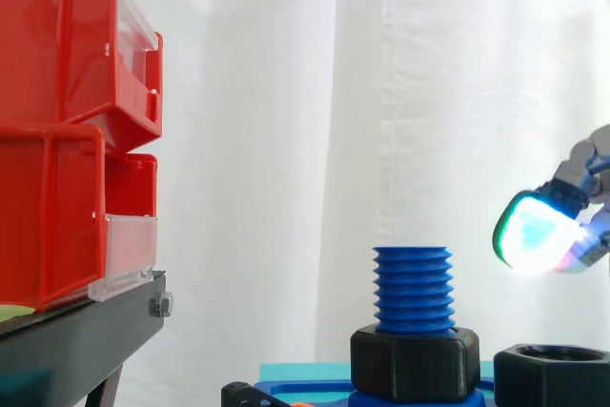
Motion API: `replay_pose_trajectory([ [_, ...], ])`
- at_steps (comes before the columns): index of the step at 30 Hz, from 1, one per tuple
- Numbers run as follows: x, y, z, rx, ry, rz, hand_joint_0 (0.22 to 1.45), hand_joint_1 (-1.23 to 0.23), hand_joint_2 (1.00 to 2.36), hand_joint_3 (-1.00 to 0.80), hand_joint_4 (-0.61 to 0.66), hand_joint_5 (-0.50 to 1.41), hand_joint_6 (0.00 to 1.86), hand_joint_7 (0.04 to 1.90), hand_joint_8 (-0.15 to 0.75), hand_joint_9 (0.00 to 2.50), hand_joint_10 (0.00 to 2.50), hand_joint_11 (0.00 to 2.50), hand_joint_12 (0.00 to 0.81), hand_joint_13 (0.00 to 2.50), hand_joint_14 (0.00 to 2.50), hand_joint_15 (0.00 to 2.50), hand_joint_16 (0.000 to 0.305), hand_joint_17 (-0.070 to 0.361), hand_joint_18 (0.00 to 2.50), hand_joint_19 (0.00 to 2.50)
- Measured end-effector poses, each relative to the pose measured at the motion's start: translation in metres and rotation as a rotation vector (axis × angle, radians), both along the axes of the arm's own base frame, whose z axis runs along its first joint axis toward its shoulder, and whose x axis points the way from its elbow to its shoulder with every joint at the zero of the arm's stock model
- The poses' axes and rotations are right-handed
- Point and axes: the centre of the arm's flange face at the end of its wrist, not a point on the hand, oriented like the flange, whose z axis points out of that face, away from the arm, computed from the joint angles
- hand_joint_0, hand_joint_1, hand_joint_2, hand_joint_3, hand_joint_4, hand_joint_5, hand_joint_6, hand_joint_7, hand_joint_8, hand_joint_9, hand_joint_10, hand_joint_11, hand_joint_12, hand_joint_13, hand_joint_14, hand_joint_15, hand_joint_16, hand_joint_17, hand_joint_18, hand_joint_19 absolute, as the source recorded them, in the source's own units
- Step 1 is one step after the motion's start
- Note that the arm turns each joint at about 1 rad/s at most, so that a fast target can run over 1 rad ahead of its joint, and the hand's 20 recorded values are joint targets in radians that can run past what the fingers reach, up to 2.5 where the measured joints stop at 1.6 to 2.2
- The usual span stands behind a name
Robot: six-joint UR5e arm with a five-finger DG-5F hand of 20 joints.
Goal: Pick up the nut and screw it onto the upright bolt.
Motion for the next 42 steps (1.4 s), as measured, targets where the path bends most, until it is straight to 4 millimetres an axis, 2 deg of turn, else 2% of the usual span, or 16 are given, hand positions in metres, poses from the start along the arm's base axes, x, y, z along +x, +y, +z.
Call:
replay_pose_trajectory([
  [14,0.003,0.0,-0.006,-0.002,-0.009,-0.025,0.48,-0.59,1.0,-0.5,0.28,-0.21,0.5,0.78,0.297,0.44,0.0,0.0,0.332,0.25,0.0,0.0,0.038,0.086,0.01,0.0],
  [22,0.008,0.001,-0.017,-0.014,-0.009,-0.047,0.48,-0.59,1.0,-0.5,0.27,-0.21,0.5,0.78,0.298,0.44,0.0,0.0,0.333,0.26,0.0,0.0,0.038,0.086,0.01,0.0],
  [42,0.009,0.009,-0.017,-0.011,-0.037,-0.08,0.43,-0.63,1.0,-0.5,0.3,-0.23,0.5,0.82,0.315,0.41,0.0,0.0,0.375,0.26,0.0,0.0,0.045,0.101,0.04,0.0],
])
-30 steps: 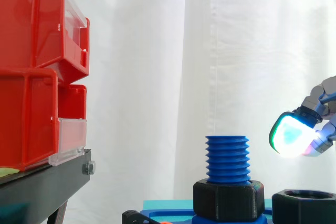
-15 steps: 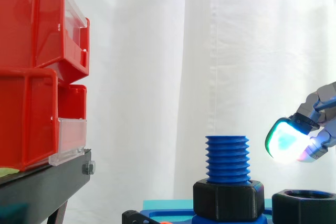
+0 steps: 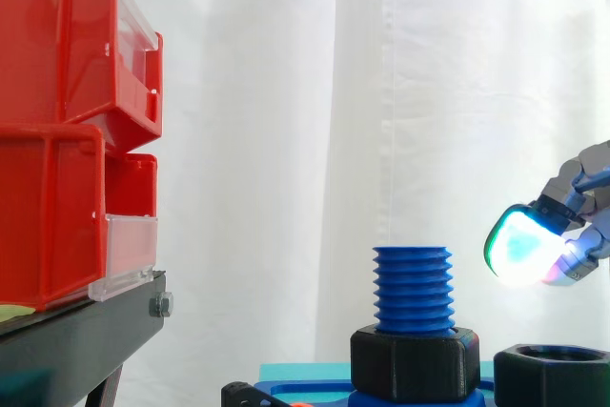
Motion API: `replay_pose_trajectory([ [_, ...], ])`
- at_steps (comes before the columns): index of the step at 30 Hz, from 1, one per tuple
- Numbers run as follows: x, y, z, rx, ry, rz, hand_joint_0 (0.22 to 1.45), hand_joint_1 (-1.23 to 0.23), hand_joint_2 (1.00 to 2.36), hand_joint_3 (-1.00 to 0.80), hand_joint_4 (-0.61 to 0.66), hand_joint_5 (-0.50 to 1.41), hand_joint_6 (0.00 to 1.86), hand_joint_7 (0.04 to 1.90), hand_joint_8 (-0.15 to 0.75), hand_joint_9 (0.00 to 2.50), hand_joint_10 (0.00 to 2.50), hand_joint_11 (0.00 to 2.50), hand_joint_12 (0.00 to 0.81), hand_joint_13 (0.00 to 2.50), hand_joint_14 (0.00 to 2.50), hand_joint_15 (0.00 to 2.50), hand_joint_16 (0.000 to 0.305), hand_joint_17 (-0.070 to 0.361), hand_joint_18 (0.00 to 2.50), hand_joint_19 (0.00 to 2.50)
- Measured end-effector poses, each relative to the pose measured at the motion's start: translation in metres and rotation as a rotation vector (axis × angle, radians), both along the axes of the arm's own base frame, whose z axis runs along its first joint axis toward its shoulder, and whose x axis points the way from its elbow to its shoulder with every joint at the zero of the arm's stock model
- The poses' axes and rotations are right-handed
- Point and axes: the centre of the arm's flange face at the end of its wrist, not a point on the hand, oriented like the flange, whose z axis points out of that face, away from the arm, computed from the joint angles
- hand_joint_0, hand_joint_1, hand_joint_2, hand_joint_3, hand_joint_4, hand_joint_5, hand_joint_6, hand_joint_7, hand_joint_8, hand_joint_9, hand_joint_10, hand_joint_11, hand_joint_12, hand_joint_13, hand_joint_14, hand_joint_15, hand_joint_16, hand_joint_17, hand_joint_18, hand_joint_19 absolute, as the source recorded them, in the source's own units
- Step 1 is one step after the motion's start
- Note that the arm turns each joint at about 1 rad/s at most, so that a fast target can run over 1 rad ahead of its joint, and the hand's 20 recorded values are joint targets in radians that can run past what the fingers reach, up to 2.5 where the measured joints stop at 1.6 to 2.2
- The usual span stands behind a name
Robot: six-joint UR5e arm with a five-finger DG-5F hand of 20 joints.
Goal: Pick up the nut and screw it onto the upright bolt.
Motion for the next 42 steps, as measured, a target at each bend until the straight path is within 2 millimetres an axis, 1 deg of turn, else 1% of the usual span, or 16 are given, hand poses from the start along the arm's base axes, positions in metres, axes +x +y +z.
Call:
replay_pose_trajectory([
  [8,0.001,0.008,-0.006,-0.01,0.003,-0.02,0.42,-0.63,1.0,-0.5,0.3,-0.23,0.5,0.82,0.316,0.41,0.0,0.0,0.381,0.27,0.0,0.0,0.046,0.103,0.05,0.0],
  [17,0.002,0.021,-0.003,-0.019,-0.018,-0.057,0.39,-0.64,1.0,-0.5,0.31,-0.23,0.5,0.83,0.325,0.4,0.0,0.0,0.407,0.28,0.0,0.0,0.051,0.114,0.07,0.0],
  [24,0.007,0.029,-0.006,-0.042,-0.02,-0.086,0.43,-0.66,1.0,-0.5,0.3,-0.23,0.5,0.83,0.309,0.39,0.0,0.0,0.398,0.28,0.0,0.0,0.049,0.109,0.09,0.0],
  [42,-0.001,0.029,-0.011,0.04,-0.036,-0.211,0.41,-0.65,1.0,-0.5,0.31,-0.22,0.5,0.83,0.319,0.4,0.0,0.0,0.41,0.29,0.0,0.0,0.051,0.114,0.11,0.0],
])
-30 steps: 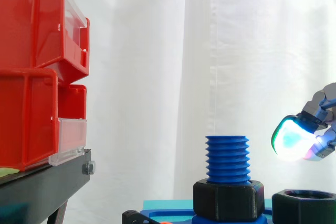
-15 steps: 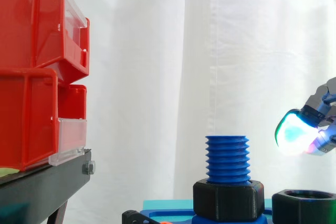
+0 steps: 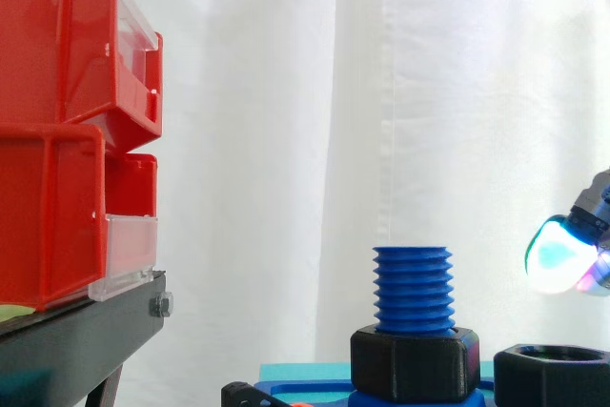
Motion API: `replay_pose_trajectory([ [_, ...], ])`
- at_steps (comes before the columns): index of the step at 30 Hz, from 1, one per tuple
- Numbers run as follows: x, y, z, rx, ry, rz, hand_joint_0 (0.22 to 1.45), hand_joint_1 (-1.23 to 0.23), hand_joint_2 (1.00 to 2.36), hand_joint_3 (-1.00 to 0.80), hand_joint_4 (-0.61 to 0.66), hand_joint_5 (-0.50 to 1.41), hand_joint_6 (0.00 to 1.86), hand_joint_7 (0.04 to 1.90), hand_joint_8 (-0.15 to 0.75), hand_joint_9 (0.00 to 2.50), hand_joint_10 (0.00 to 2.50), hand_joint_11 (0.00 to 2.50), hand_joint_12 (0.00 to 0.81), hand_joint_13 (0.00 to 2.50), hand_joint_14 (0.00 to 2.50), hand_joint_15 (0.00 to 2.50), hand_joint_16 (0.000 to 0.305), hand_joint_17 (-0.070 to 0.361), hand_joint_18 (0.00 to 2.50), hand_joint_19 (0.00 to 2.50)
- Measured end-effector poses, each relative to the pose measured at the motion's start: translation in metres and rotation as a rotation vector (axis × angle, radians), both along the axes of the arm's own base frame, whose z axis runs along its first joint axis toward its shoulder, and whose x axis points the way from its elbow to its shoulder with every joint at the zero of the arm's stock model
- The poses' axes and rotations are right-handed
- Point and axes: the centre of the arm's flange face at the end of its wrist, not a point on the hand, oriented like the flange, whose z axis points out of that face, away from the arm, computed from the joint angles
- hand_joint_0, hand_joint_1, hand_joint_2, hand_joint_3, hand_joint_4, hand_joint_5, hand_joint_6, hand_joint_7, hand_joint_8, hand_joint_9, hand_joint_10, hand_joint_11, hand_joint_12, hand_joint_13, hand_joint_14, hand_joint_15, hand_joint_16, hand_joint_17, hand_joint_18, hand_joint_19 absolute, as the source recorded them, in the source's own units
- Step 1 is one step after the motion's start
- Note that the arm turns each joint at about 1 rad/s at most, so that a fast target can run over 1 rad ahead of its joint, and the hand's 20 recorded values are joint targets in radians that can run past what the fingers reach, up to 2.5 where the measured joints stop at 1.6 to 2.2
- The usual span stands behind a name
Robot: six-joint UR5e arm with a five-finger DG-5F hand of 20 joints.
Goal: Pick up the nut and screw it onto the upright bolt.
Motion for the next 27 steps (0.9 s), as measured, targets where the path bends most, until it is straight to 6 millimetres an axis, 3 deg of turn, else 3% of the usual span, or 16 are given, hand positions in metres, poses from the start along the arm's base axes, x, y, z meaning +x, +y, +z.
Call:
replay_pose_trajectory([
  [13,-0.001,0.011,-0.015,0.02,0.004,-0.033,0.4,-0.64,1.0,-0.5,0.32,-0.22,0.5,0.84,0.33,0.41,0.0,0.0,0.42,0.29,0.0,0.0,0.053,0.12,0.12,0.0],
  [27,0.006,0.02,-0.01,-0.008,-0.002,-0.026,0.37,-0.62,1.0,-0.5,0.33,-0.22,0.5,0.84,0.346,0.41,0.0,0.0,0.443,0.29,0.0,0.0,0.058,0.131,0.13,0.0],
])
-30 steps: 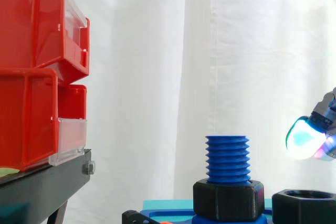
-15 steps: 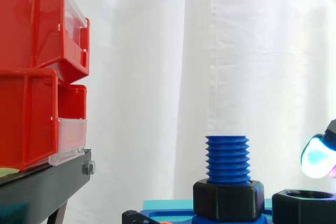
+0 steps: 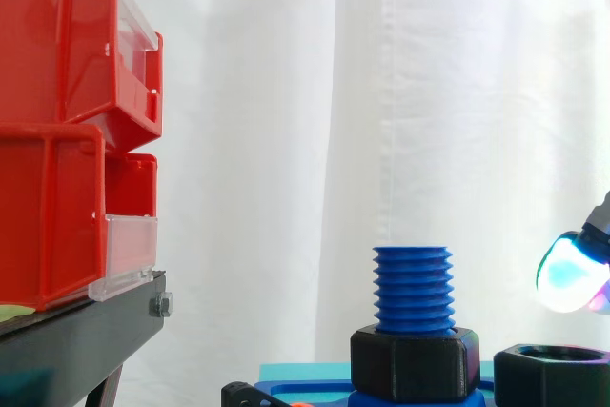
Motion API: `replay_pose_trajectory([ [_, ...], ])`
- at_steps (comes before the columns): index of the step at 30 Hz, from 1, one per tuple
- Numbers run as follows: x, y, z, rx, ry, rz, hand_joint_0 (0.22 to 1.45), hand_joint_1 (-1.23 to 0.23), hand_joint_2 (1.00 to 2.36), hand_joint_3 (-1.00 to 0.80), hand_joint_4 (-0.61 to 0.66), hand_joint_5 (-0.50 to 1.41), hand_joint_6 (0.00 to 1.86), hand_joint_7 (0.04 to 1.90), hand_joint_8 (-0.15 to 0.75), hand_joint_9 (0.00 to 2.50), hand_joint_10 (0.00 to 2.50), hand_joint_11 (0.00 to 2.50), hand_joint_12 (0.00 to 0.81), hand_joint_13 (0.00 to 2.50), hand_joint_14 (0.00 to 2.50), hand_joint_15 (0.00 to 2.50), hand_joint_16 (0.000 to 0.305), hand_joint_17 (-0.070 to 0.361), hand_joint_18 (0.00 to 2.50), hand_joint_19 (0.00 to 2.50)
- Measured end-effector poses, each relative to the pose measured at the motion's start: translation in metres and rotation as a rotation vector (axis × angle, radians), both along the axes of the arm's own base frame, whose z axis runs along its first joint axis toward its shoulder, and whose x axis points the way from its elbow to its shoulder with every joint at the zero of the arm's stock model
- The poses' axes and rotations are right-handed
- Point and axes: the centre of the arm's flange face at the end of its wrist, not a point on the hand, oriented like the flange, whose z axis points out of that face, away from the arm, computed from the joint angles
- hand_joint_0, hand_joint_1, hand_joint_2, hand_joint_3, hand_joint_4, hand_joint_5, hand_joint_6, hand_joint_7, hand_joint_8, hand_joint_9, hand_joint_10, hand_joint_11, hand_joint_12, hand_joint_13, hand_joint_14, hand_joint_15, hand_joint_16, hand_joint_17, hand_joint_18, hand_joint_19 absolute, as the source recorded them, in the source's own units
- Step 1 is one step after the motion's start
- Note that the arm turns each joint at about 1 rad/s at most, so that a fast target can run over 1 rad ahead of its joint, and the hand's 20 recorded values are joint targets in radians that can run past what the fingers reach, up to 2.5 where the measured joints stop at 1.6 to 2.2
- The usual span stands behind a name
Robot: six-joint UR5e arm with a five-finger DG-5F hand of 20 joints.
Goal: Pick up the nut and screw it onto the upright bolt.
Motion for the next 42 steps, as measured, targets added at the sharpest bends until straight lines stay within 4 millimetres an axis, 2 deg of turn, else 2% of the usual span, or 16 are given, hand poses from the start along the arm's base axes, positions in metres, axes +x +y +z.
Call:
replay_pose_trajectory([
  [15,0.003,0.003,0.003,-0.013,-0.009,0.011,0.33,-0.64,1.0,-0.5,0.33,-0.23,0.5,0.84,0.351,0.36,0.0,0.0,0.469,0.26,0.0,0.0,0.065,0.147,0.11,0.0],
  [28,0.01,0.008,-0.002,-0.023,-0.005,0.012,0.34,-0.63,1.0,-0.5,0.33,-0.23,0.5,0.84,0.349,0.36,0.0,0.0,0.466,0.26,0.0,0.0,0.064,0.145,0.12,0.0],
  [35,0.012,0.01,-0.015,-0.012,-0.009,0.019,0.34,-0.62,1.0,-0.5,0.33,-0.23,0.5,0.83,0.351,0.37,0.0,0.0,0.464,0.27,0.0,0.0,0.064,0.143,0.13,0.0],
  [42,0.016,0.004,-0.014,-0.016,-0.001,0.028,0.35,-0.61,1.0,-0.5,0.33,-0.23,0.5,0.84,0.35,0.37,0.0,0.0,0.46,0.27,0.0,0.0,0.063,0.142,0.14,0.0],
])
